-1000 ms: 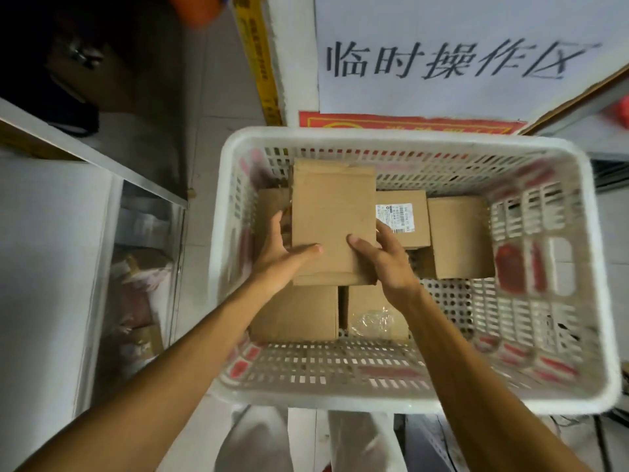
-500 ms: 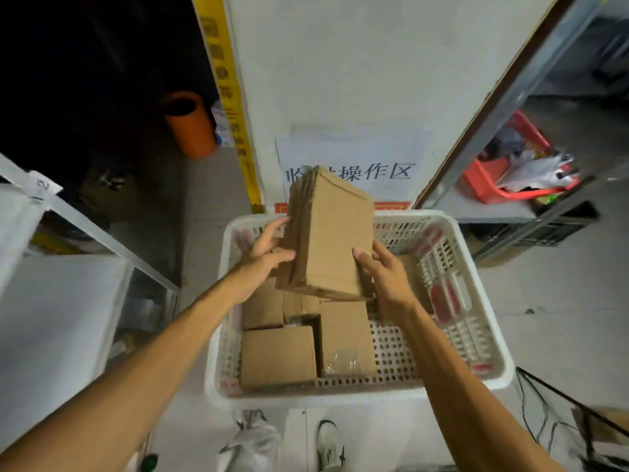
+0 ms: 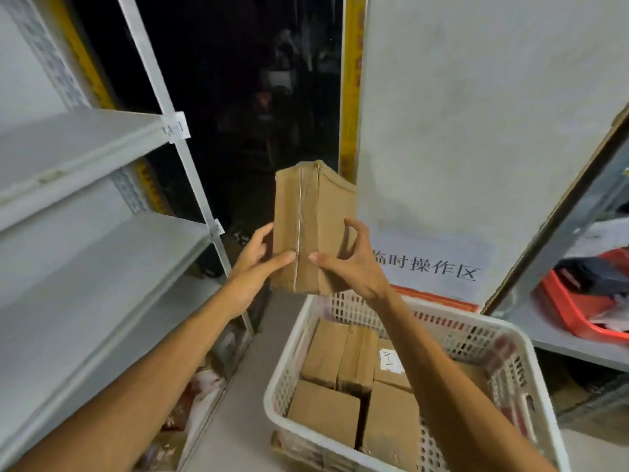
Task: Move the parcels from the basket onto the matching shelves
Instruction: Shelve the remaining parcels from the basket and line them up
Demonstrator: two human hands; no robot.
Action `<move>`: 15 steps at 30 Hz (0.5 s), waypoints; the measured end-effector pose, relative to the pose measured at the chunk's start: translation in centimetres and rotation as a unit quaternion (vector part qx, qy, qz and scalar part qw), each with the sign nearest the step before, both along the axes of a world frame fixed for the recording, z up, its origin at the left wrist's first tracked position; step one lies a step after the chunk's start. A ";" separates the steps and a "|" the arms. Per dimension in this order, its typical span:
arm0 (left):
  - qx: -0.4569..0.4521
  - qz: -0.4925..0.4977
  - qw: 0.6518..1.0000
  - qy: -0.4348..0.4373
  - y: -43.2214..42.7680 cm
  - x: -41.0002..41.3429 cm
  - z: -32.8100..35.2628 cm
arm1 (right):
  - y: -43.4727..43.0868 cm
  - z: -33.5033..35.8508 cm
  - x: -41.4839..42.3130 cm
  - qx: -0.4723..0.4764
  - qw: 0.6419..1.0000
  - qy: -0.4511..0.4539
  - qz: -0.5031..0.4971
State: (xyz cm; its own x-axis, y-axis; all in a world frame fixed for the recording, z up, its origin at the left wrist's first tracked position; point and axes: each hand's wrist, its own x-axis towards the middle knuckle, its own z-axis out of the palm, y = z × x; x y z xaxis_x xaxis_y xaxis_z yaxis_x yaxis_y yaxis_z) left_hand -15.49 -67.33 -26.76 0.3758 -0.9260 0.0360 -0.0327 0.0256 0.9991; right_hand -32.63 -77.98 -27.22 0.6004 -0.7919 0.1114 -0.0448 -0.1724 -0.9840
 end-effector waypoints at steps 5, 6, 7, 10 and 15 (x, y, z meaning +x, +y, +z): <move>-0.065 0.058 0.988 0.131 4.0 5.5 5.1 | 2.9 4.8 6.5 0.015 0.993 -0.100 0.067; -0.053 0.067 0.988 0.130 5.0 6.4 5.9 | 3.6 5.7 7.8 0.019 0.989 -0.116 0.084; -0.033 0.069 0.989 0.123 6.0 7.4 6.5 | 4.2 6.5 9.1 0.025 0.986 -0.131 0.104; -0.024 0.057 0.991 0.119 8.8 10.6 7.3 | 6.0 8.6 12.5 0.024 0.974 -0.152 0.168; -0.044 0.099 0.993 0.047 13.5 15.2 8.1 | 8.2 10.5 16.9 -0.071 0.968 -0.119 0.211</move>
State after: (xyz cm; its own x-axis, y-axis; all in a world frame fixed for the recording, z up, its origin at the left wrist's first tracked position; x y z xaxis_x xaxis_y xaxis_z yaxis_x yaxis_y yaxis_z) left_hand -0.25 -53.84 -18.68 0.5562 -0.8281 0.0697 0.0476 0.1154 0.9922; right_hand -15.76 -69.79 -16.77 0.8108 -0.4484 0.3761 0.2847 -0.2594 -0.9229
